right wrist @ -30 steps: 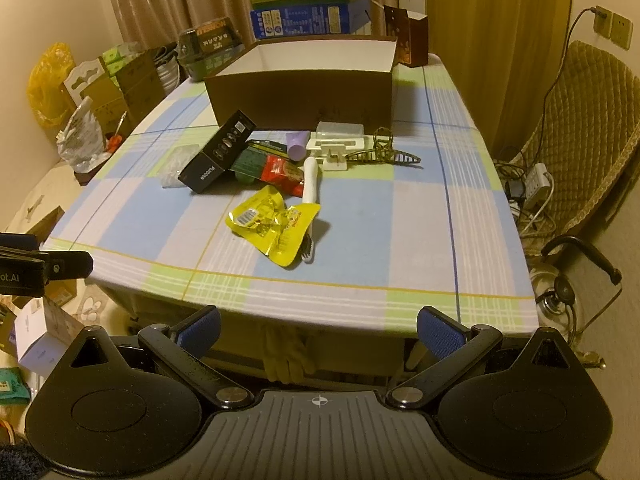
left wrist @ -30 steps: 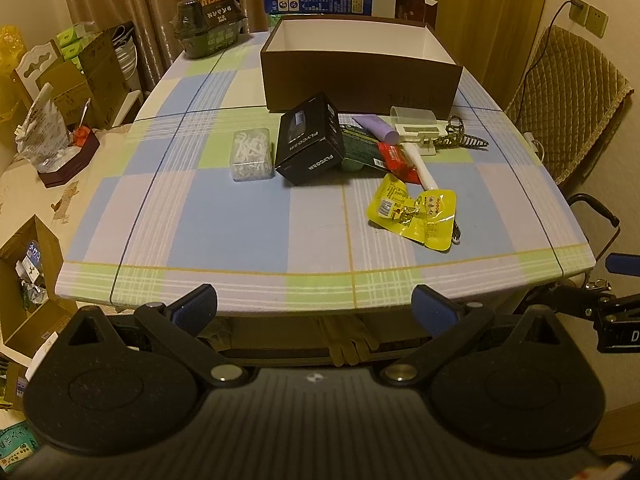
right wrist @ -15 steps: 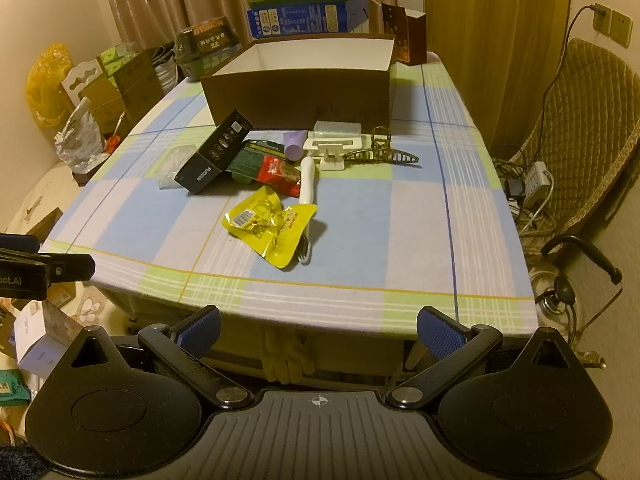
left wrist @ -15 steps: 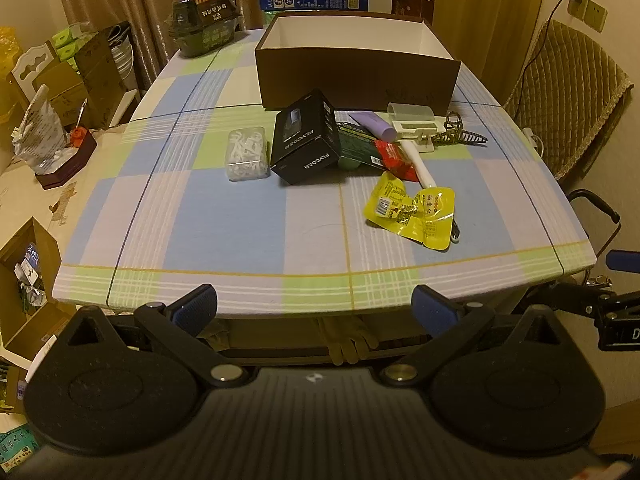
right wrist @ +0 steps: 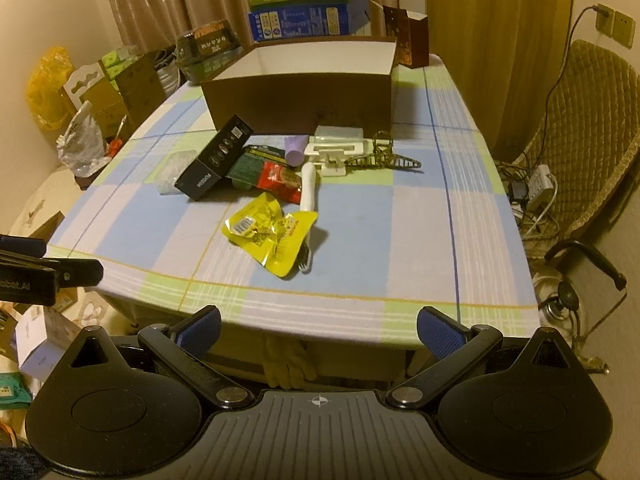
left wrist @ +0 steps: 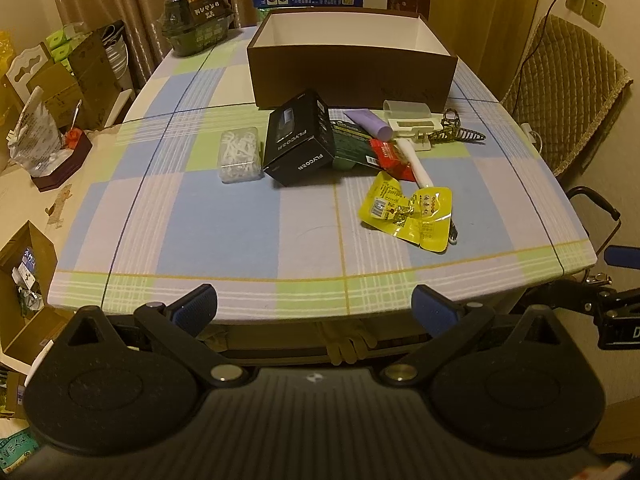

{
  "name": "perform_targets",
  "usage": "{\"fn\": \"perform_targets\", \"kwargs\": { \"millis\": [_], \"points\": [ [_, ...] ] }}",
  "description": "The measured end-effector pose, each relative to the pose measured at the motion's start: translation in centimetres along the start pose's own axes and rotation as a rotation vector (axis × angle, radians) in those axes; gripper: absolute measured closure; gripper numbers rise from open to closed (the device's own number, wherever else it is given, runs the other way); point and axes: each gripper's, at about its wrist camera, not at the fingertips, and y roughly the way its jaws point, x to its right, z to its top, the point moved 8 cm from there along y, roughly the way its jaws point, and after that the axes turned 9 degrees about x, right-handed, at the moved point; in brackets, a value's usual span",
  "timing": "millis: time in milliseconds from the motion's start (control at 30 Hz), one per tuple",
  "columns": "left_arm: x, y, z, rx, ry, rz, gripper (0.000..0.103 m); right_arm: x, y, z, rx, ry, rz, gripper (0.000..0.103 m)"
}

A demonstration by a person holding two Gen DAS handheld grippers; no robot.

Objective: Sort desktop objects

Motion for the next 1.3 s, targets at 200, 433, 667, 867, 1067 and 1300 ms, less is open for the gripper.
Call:
{"fn": "perform_targets", "kwargs": {
  "millis": [200,433,667,867,1067,1300],
  "points": [
    [-0.1,0.4,0.3,-0.002,0.0,-0.003,0.001,0.0,0.7,0.5,-0.002,0.005,0.003,0.002],
    [-0.5,1.6,0.7,-0.029,-0.015,-0.032,0.001,0.0,1.7,1.4,-0.007,0.04,0.016,0.002],
    [-1.7,2.8,1.8,-0.023,-0.022,-0.043,0.001,0.0,3.2,2.7,0.01,0.07,0.02,0.002],
    [-3.8,4.5,3.1,-0.019,-0.033,-0.023,0.001,0.2,5.1,3.8,0.017,0.105,0.016,0.002],
    [-6.2,6.7,4.3,-0.016,-0.054,-0.007,0.001,0.0,7.7,5.0,0.025,0.116,0.019,0.002],
    [-8.4,9.7,5.6,-0.024,-0.067,-0.008,0.001,-0.2,11.4,6.2,0.016,0.102,0.013,0.013]
  ]
}}
